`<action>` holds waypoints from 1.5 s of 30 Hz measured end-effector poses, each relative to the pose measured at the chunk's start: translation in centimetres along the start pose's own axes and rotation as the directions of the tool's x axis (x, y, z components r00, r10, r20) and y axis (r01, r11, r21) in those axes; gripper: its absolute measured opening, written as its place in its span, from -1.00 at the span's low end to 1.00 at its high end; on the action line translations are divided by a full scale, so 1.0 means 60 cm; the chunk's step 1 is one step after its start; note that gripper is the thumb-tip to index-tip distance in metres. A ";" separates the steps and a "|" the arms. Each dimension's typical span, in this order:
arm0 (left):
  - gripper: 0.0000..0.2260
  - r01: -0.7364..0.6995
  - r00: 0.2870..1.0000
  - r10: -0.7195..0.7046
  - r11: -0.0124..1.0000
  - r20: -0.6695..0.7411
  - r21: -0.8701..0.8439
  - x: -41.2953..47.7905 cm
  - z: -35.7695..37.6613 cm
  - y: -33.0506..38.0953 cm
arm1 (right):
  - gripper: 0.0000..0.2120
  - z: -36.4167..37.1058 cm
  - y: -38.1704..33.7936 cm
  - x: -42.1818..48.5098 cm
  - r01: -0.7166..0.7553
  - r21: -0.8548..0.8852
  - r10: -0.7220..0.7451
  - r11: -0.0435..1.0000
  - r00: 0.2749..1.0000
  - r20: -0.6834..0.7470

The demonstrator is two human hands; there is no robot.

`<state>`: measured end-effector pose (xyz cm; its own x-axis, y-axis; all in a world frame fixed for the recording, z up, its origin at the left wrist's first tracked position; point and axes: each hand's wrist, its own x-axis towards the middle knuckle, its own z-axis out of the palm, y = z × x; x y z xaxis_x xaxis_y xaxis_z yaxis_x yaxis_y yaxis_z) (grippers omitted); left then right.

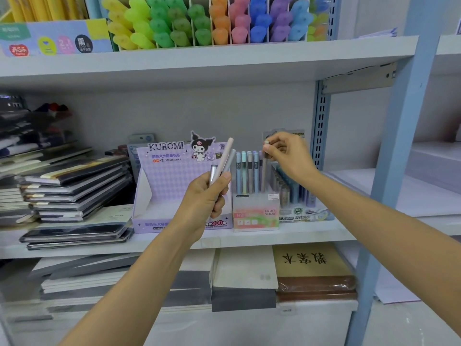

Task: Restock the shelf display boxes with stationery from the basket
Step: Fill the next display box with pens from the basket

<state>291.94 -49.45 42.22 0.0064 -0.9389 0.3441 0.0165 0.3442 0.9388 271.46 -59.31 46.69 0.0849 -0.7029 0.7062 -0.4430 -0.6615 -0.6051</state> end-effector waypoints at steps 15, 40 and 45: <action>-0.82 -0.008 1.000 0.008 0.995 0.002 0.101 -0.012 -0.003 0.006 | -0.81 0.010 0.018 -0.001 -0.013 -0.264 0.017 0.965 1.000 0.014; -0.93 0.078 0.979 -0.164 0.854 -0.124 -0.514 -0.040 0.010 0.046 | -0.95 -0.031 -0.095 -0.099 -0.387 0.555 0.148 0.736 0.892 0.426; -0.87 -0.056 0.964 -0.046 0.928 -0.262 -0.368 -0.042 0.013 0.053 | -0.84 -0.019 -0.101 -0.111 -0.260 0.328 0.038 0.908 0.832 0.554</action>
<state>291.20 -45.98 44.35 0.2677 -0.9208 0.2836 0.3830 0.3718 0.8456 272.56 -50.32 46.04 0.5482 -0.7544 0.3610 -0.1318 -0.5042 -0.8535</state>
